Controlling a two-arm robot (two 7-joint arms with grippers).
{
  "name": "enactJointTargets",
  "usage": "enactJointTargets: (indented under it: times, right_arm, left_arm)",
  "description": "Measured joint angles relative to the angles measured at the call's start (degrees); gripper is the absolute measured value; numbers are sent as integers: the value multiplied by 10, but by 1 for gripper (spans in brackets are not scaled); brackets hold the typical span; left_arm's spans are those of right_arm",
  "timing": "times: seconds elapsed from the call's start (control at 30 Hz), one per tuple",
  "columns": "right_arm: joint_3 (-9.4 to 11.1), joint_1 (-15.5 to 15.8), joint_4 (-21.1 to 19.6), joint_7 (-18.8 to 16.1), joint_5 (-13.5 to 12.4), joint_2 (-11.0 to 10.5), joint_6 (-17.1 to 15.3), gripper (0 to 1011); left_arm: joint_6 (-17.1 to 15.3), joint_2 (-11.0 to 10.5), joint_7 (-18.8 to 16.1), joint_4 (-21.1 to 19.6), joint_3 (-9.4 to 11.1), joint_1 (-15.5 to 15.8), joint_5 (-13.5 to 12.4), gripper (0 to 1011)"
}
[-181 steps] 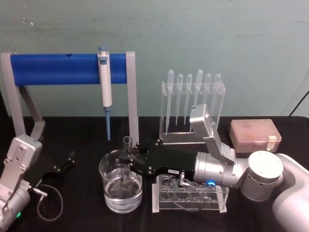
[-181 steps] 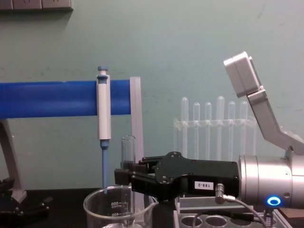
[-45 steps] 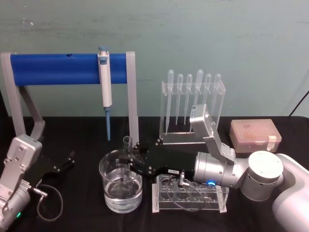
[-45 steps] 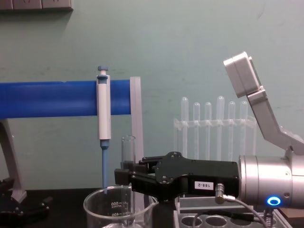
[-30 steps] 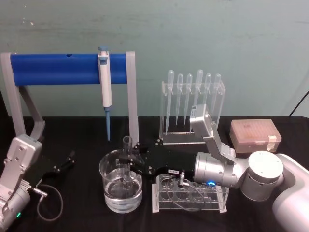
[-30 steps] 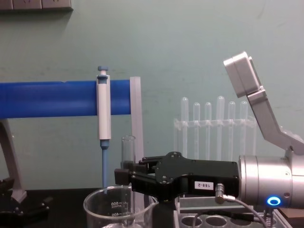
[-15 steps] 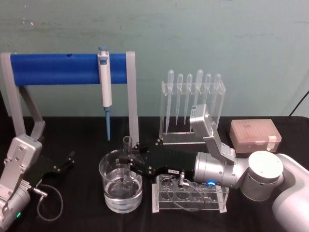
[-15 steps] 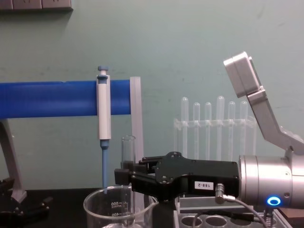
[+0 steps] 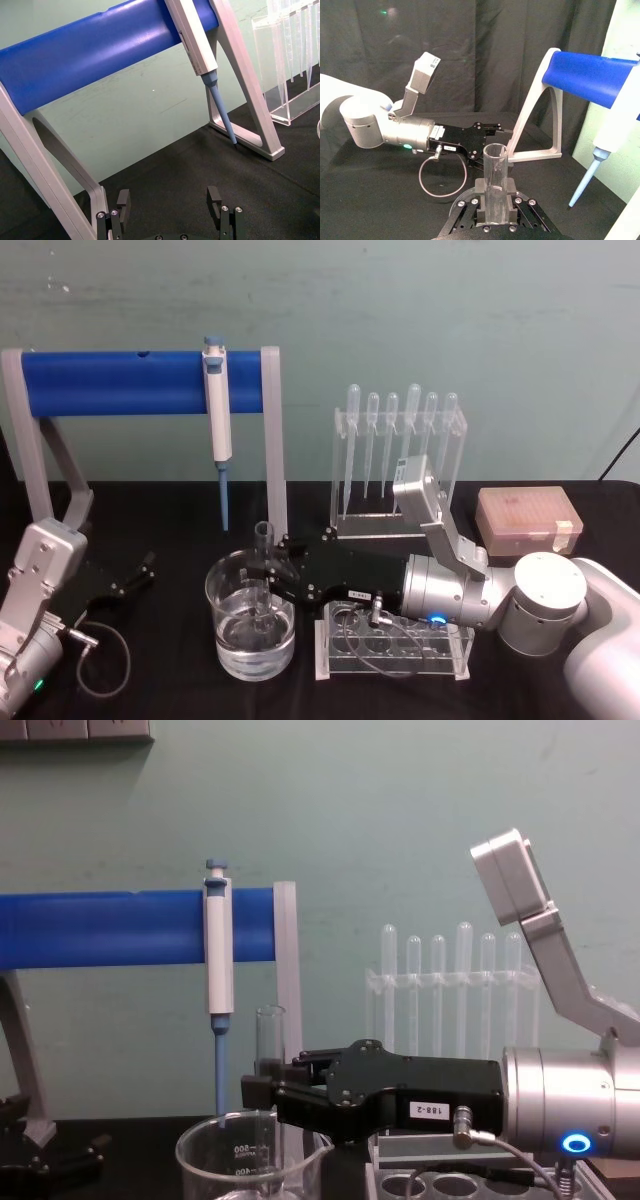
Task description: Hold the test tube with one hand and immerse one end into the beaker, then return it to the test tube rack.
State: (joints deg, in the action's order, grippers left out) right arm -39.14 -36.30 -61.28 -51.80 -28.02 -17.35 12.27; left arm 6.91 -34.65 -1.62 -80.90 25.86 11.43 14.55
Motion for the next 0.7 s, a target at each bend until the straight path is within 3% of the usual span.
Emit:
enactJointTargets:
  times: [0.7]
  right_arm:
    - [0,0,0,0,0,0,0,226]
  left_arm:
    - [0,0,0,0,0,0,0,1000]
